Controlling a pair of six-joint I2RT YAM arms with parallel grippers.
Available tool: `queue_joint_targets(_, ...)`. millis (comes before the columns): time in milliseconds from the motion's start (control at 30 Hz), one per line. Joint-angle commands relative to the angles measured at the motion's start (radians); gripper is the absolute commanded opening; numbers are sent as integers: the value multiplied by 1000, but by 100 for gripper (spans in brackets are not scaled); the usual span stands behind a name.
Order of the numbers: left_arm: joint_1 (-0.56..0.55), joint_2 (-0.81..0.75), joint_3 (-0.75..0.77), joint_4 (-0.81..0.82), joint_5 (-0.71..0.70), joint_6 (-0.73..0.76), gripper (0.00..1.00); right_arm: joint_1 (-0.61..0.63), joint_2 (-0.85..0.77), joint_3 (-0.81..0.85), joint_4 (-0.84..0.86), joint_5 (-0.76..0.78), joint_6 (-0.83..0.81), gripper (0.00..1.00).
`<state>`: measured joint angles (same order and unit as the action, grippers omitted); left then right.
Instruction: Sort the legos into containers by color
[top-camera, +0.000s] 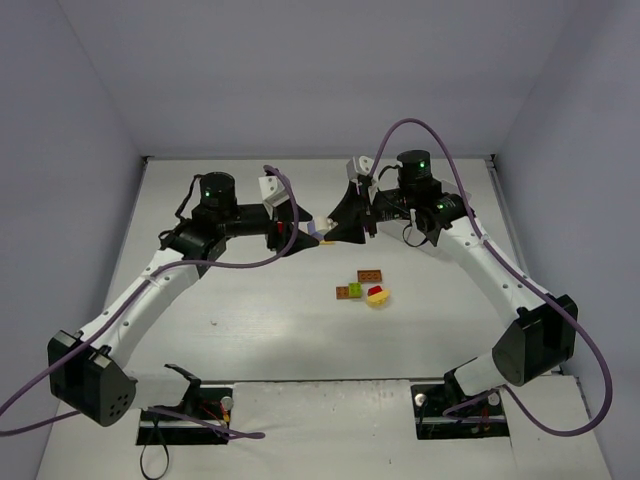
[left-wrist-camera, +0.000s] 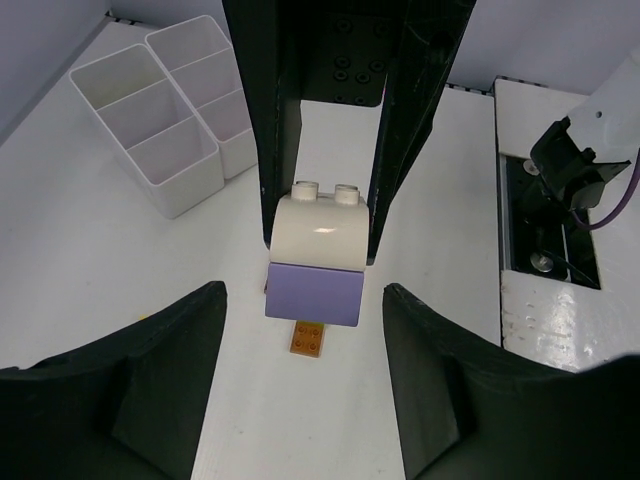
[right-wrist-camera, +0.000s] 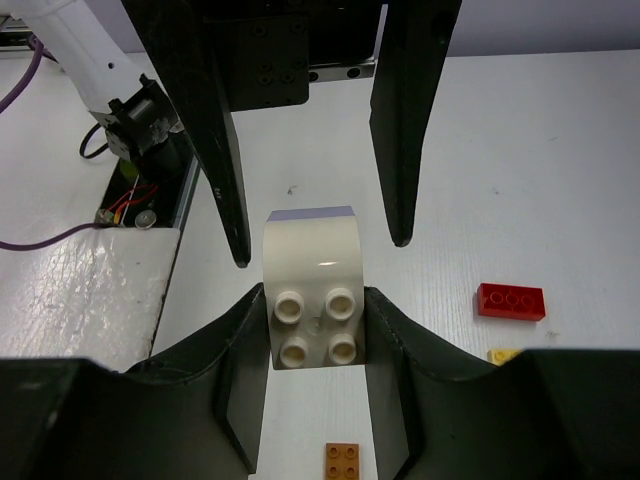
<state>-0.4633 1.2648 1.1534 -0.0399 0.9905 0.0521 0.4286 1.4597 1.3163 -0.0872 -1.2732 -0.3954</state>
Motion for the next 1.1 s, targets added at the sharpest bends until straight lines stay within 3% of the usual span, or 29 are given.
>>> queue_joint_targets(0,8,5,65,103,56,-40,56,12,-42,4,47,-41,-16,1)
queue_joint_targets(167,8,31,72,109,77,-80,50,15,-38,6,47,-40,-17,1)
queue_joint_targets(367,6,35,68,115,86,-93,31,16,-38,5,47,-28,-19,1)
queue_joint_targets(533,9,27,57,101,105,-83,0,-1,-41,0,47,-15,-22,1)
queue_joint_targets(900,54,-15,-24,77,111,-81,0,-206,-33,-28,47,18,1,1)
queue_joint_targets(1000,63,-22,-56,66,94,-80,0,-244,-12,-35,46,158,10,1)
queue_joint_targets(1067,63,-30,-72,55,56,-80,0,-245,-2,-46,41,346,-2,2)
